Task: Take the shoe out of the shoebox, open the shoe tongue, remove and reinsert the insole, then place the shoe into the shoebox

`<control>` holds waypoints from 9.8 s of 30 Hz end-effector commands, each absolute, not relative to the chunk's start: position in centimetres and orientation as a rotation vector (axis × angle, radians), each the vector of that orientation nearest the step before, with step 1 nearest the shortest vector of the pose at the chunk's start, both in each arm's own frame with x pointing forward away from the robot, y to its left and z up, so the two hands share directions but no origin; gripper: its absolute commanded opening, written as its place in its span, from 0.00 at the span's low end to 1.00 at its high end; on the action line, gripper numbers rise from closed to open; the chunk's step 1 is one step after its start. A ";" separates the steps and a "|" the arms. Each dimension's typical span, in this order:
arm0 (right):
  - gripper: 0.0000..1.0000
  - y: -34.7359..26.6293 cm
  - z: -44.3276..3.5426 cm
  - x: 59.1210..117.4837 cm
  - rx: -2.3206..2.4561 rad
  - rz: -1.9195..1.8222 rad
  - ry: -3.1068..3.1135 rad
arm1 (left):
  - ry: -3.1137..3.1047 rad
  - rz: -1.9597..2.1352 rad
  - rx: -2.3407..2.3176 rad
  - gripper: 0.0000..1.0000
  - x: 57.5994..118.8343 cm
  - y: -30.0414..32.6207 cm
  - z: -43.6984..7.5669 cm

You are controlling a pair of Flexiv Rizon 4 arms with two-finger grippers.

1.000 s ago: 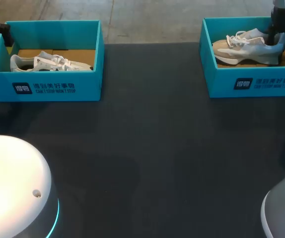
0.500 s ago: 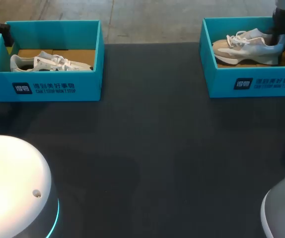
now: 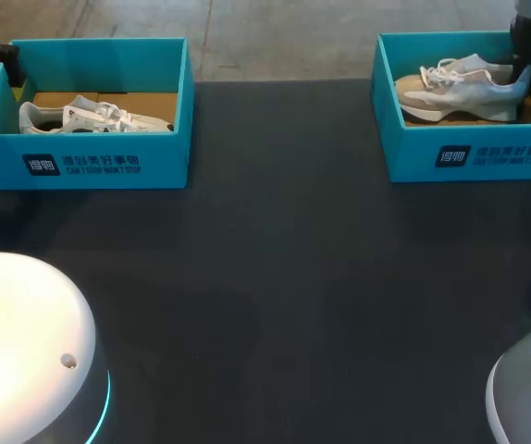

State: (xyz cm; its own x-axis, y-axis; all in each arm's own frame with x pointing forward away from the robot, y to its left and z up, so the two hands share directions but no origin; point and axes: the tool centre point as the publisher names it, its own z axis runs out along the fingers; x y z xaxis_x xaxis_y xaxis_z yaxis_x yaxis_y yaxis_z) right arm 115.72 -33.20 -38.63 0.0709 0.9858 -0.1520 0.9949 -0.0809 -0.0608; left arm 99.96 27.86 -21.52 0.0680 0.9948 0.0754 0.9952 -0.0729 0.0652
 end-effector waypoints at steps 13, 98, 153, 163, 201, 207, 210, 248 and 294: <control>0.00 -33.0 -34.8 115.7 2.287 -0.341 2.066 | -2.137 -0.161 -2.294 1.00 99.8 27.9 -21.5; 0.00 -11.9 -12.9 92.7 2.309 -0.031 1.762 | -2.137 -0.161 -2.294 1.00 99.8 27.9 -21.5; 0.00 3.7 -24.5 77.2 2.268 -0.073 1.803 | -2.137 -0.161 -2.294 1.00 99.8 27.9 -21.5; 0.00 6.2 -28.7 75.5 2.293 -0.122 1.818 | -2.137 -0.161 -2.294 1.00 99.8 27.9 -21.5; 0.00 10.1 -34.6 70.7 2.304 -0.141 1.861 | -2.137 -0.161 -2.294 1.00 99.8 27.9 -21.5; 0.00 11.0 -35.8 69.4 2.328 -0.116 1.841 | -2.137 -0.161 -2.294 1.00 99.8 27.9 -21.5; 0.00 11.0 -36.3 69.0 2.323 -0.113 1.844 | -2.137 -0.161 -2.294 1.00 99.8 27.9 -21.5; 0.00 10.6 -39.8 68.1 2.348 -0.184 1.872 | -2.137 -0.161 -2.294 1.00 99.8 27.9 -21.5; 1.00 8.2 -28.1 68.5 2.061 0.088 2.282 | -2.137 -0.161 -2.294 1.00 99.8 27.9 -21.5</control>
